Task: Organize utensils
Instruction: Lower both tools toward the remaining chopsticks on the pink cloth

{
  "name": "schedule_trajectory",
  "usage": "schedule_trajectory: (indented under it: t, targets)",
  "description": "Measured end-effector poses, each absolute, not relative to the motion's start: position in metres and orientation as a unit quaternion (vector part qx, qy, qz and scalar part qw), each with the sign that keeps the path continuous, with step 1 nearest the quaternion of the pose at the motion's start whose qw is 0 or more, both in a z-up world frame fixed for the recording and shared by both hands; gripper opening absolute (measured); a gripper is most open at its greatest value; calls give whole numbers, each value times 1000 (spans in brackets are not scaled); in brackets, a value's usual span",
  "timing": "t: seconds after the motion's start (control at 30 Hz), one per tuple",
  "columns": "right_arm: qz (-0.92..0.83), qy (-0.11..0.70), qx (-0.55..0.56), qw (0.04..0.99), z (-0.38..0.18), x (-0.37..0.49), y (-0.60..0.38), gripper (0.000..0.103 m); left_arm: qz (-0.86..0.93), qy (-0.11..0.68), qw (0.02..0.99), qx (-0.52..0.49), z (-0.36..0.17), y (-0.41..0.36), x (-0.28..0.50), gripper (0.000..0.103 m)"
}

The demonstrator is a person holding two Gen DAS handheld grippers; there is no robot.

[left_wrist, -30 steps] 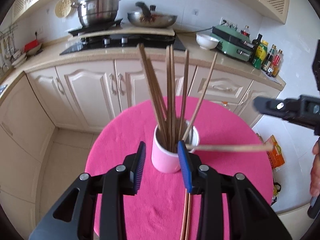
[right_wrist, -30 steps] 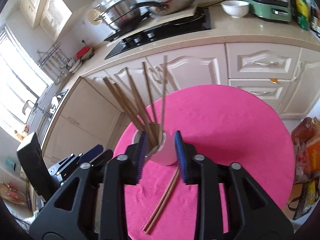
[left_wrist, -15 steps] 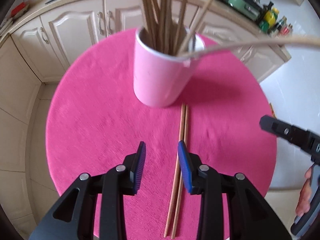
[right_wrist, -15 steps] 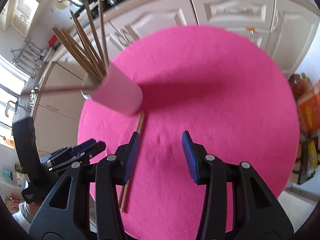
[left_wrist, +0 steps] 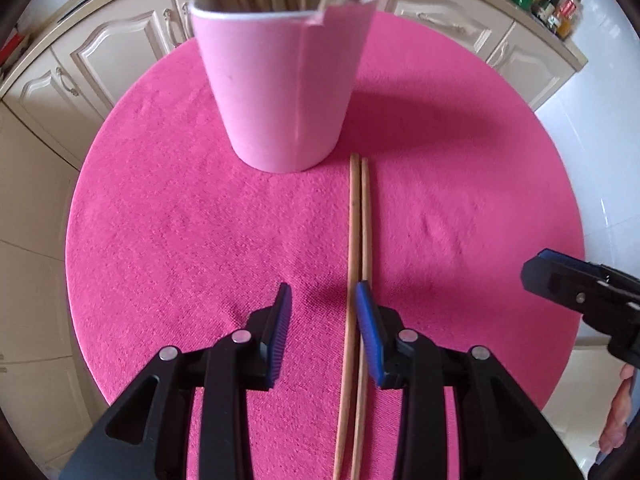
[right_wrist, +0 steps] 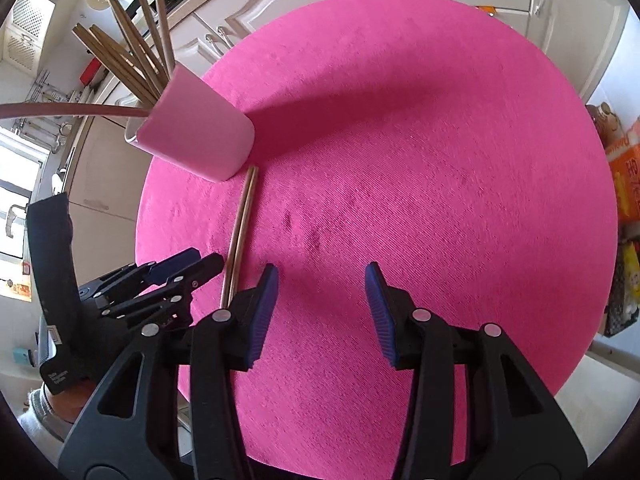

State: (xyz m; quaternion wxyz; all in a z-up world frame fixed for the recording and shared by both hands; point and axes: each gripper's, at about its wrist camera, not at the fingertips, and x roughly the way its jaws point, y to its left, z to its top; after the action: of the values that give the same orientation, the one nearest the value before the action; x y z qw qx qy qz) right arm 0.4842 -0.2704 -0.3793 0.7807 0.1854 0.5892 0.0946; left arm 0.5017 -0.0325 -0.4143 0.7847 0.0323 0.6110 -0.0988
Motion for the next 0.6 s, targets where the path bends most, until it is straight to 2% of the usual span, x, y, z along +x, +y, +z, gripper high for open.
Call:
schedule_trajectory:
  t: [0.4,0.6]
  targets:
    - [95,593,194,776,-381,485,-276,46,-100,627,771,54,-428,-59,518,33]
    - [96,595,197,773,-382,484,-276,47,-99,630,769,49,-423,-47,529,33]
